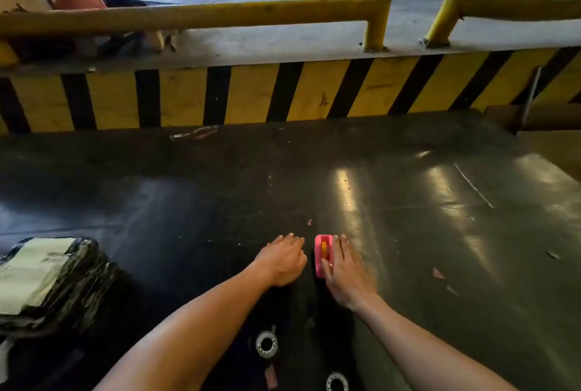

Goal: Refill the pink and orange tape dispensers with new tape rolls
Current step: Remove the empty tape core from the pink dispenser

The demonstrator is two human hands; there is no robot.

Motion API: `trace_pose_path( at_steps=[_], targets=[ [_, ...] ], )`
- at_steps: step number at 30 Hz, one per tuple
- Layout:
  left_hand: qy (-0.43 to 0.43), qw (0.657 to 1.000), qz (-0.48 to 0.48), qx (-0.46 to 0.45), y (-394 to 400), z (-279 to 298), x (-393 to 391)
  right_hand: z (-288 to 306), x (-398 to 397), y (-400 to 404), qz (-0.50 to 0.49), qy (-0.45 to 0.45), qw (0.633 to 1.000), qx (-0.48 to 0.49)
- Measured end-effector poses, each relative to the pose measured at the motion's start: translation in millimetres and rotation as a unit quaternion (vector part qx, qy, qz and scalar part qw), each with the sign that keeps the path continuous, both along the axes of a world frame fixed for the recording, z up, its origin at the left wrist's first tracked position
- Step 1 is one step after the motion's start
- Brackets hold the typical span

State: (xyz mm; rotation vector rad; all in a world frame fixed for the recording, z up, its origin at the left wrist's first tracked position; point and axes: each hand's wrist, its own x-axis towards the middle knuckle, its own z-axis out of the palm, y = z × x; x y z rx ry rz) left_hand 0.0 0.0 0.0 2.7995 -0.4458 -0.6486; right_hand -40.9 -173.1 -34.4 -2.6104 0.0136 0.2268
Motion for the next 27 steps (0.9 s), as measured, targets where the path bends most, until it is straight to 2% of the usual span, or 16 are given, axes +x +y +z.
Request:
trace_pose_path(
  at_steps=[6,10,16,21,27],
  targets=[
    [0.034,0.999,-0.019,0.002,-14.7,-19.6,17.1,-41.6,0.8,12.7,-0.095,0.052,0.989,0.101],
    [0.015,0.999,-0.034,-0.024,-20.1,-31.2,36.7,-52.3,3.4,18.8,-0.137,0.021,0.982,0.128],
    [0.011,0.996,-0.085,-0.025,-27.6,-40.8,62.3,-60.4,10.1,24.8,-0.161,-0.034,0.980,0.108],
    [-0.013,0.992,-0.125,-0.013,-25.3,-49.5,73.5,-71.5,14.4,15.3,-0.139,-0.049,0.983,0.108],
    [-0.029,0.987,-0.154,0.029,-19.9,-54.9,51.6,-77.8,16.9,-32.5,-0.008,-0.043,0.993,0.114]
  ],
)
